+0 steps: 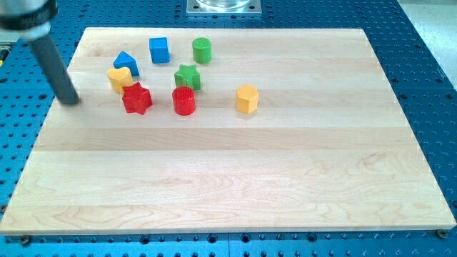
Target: Place the yellow hexagon at the top of the blue triangle
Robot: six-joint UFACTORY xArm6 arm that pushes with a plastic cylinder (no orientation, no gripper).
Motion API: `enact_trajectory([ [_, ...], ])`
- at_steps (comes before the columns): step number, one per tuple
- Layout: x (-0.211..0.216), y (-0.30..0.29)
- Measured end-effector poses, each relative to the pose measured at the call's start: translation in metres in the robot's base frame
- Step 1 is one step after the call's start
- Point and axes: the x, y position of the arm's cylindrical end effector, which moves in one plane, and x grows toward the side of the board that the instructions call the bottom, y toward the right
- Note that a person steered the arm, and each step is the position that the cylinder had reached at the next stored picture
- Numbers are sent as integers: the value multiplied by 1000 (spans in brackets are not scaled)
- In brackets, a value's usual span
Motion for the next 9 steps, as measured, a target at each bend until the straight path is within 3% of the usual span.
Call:
enact_trajectory([
  [1, 58, 104],
  [2, 49, 216],
  [4, -46, 311],
  [5, -105, 314],
  [7, -155, 343],
  [9, -204, 284],
])
